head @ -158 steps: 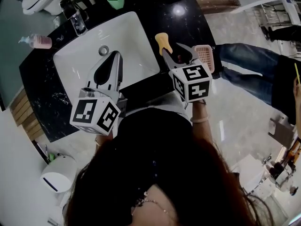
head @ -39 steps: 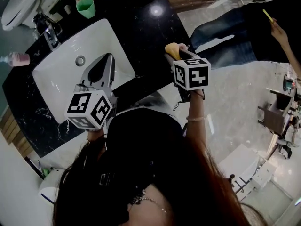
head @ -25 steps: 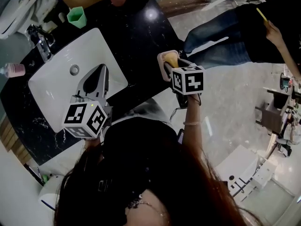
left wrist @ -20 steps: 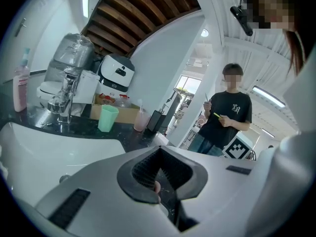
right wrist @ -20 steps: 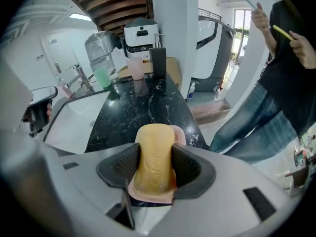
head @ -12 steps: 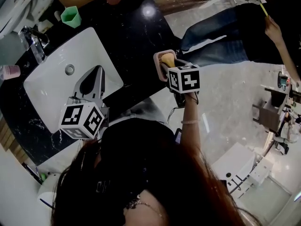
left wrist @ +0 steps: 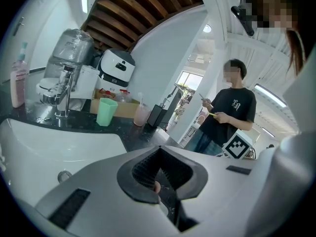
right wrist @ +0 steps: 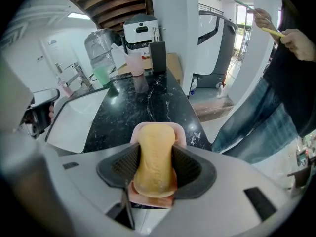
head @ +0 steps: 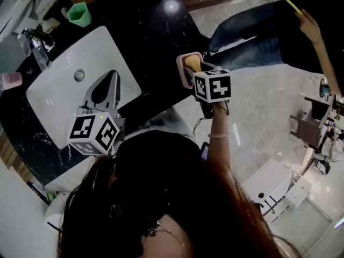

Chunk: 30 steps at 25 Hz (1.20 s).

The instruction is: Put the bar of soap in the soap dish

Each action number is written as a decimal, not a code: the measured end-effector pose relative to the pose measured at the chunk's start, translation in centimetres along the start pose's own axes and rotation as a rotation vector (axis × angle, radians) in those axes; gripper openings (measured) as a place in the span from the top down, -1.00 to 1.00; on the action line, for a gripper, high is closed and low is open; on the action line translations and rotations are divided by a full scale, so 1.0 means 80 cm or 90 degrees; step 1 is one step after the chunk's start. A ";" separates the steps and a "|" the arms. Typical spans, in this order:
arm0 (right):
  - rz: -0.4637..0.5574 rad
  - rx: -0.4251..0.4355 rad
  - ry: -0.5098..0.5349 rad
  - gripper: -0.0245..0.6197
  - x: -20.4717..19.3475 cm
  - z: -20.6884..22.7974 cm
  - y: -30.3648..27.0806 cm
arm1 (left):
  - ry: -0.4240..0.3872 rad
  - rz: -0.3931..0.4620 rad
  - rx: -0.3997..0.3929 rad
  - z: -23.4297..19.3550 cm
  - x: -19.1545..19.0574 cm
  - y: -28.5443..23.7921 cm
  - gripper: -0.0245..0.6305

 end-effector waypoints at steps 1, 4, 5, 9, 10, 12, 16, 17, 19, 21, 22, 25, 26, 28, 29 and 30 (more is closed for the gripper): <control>-0.003 0.003 0.000 0.31 0.000 0.000 0.000 | 0.001 -0.001 0.000 0.000 -0.001 -0.001 0.94; -0.013 0.009 0.009 0.31 0.001 0.000 0.000 | 0.002 -0.004 -0.002 0.001 -0.001 -0.003 0.94; -0.016 0.011 0.013 0.31 0.001 0.000 0.000 | 0.002 -0.004 -0.003 0.001 -0.001 -0.004 0.94; -0.028 0.014 0.018 0.31 0.002 0.000 -0.001 | 0.002 -0.004 -0.004 0.001 -0.001 -0.004 0.94; -0.030 0.013 0.020 0.31 0.002 0.000 0.000 | 0.003 -0.004 -0.004 0.001 -0.001 -0.003 0.94; -0.034 0.011 0.022 0.31 0.002 0.000 0.000 | 0.003 -0.004 -0.004 0.001 -0.002 -0.003 0.94; -0.042 0.009 0.027 0.31 0.003 0.000 -0.001 | 0.005 -0.002 -0.002 0.001 -0.002 -0.002 0.94; -0.043 0.008 0.027 0.31 0.003 -0.001 -0.001 | 0.004 -0.002 -0.002 0.000 -0.001 -0.002 0.94; -0.043 0.011 0.028 0.31 0.002 -0.001 -0.002 | 0.004 0.000 -0.002 0.000 -0.001 -0.002 0.94; -0.044 0.009 0.029 0.31 0.003 -0.001 -0.003 | 0.004 0.001 -0.002 0.000 -0.001 -0.001 0.94; -0.045 0.005 0.030 0.31 0.003 -0.001 -0.001 | 0.004 0.001 -0.002 0.000 0.000 0.000 0.94; -0.049 0.000 0.031 0.31 0.003 -0.001 0.000 | 0.003 0.000 -0.002 0.000 -0.001 0.000 0.94; -0.048 0.004 0.030 0.31 0.003 -0.002 -0.001 | 0.003 0.000 -0.003 0.000 -0.001 0.000 0.94; -0.048 0.012 0.029 0.31 0.003 -0.003 -0.002 | 0.003 0.001 -0.006 0.001 0.000 -0.001 0.94; -0.050 0.010 0.029 0.31 0.003 -0.002 -0.001 | 0.003 0.001 -0.007 0.001 0.000 -0.001 0.94; -0.050 0.007 0.029 0.31 0.003 -0.001 0.002 | 0.003 0.001 -0.007 0.002 0.001 -0.001 0.94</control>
Point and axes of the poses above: the fingertips, and each gripper's own axes: y backward along the fingers, z to its right, x out of its top, the point moved 7 cm from there along y, backward along the fingers, and after that the axes turned 3 degrees about -y, right-handed, at the moved point
